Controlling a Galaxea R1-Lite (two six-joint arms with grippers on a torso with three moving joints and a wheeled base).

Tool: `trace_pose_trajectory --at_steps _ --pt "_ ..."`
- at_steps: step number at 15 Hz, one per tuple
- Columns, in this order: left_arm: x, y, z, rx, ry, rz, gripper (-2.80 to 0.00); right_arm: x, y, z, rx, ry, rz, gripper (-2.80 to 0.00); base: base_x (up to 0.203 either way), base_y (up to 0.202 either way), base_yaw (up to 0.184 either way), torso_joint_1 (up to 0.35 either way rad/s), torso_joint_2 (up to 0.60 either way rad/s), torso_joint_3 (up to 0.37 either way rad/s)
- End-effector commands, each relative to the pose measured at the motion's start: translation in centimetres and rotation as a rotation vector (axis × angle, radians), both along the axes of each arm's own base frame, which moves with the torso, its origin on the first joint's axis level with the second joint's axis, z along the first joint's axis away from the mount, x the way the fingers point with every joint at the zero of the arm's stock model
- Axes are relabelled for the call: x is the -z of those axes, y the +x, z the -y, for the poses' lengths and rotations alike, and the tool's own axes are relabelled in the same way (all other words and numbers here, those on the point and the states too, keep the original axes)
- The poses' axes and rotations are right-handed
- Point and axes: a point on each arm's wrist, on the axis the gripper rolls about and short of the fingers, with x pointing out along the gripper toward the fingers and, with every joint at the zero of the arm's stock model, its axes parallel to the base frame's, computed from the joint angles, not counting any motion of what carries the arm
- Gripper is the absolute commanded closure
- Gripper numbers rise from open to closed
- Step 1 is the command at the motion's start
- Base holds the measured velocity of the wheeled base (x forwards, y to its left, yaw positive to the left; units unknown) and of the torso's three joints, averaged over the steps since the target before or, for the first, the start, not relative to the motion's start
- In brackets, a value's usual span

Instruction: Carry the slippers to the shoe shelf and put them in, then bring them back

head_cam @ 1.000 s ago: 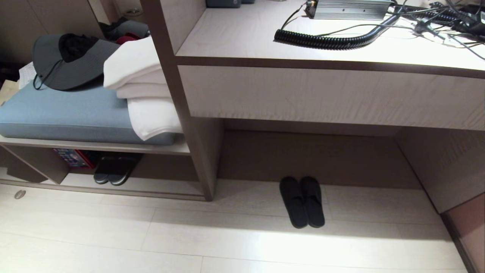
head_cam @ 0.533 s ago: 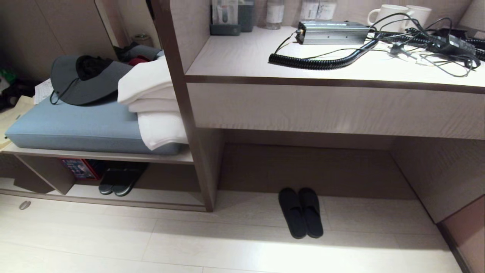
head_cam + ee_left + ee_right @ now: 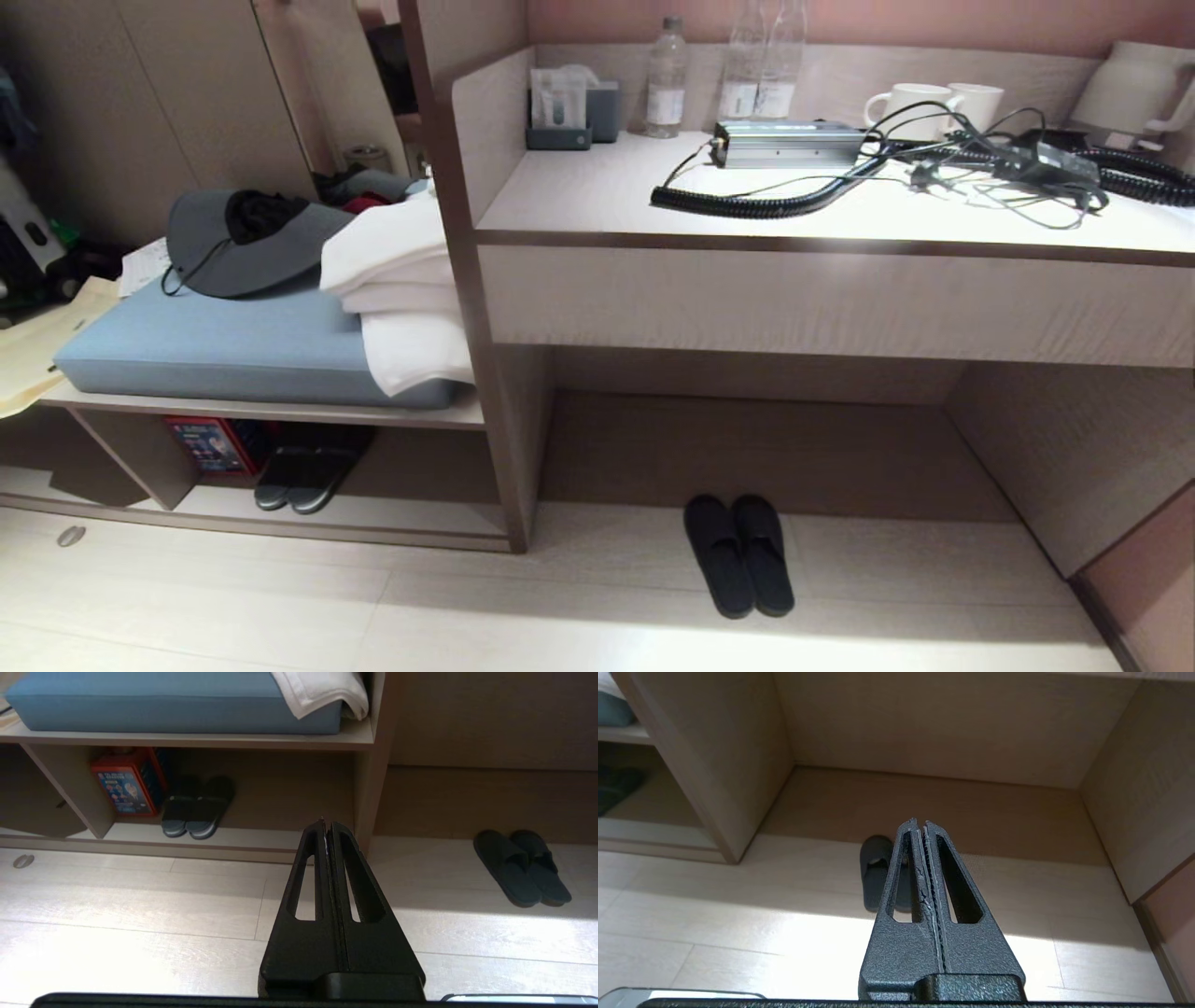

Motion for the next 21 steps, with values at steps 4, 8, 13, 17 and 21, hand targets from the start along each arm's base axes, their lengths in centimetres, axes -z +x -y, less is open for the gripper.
trace_pose_trajectory --at_steps 4,8,13,17,21 --pt "0.00 0.01 0.00 0.000 0.000 -0.001 0.00 0.04 0.01 0.00 -0.001 0.000 -0.001 0.00 0.000 0.000 0.000 0.001 0.00 0.197" --pt "-0.01 0.02 0.00 0.001 0.001 -0.002 0.00 0.04 0.01 0.00 0.000 0.000 -0.001 0.00 0.000 0.000 0.000 0.003 0.00 0.202" --pt "0.00 0.01 0.00 0.002 0.006 -0.001 0.00 0.04 0.01 0.00 0.001 0.000 -0.001 0.00 0.000 0.000 0.000 0.005 0.00 0.184" --pt "0.07 0.01 0.00 -0.002 0.013 -0.008 0.00 0.04 0.01 0.00 0.000 0.000 -0.001 0.00 0.000 0.000 0.000 0.000 0.00 0.026" --pt "0.05 0.02 0.00 0.000 0.015 -0.004 0.00 0.04 0.01 0.00 0.001 0.000 -0.001 0.00 0.000 0.000 0.000 0.000 0.00 0.000"
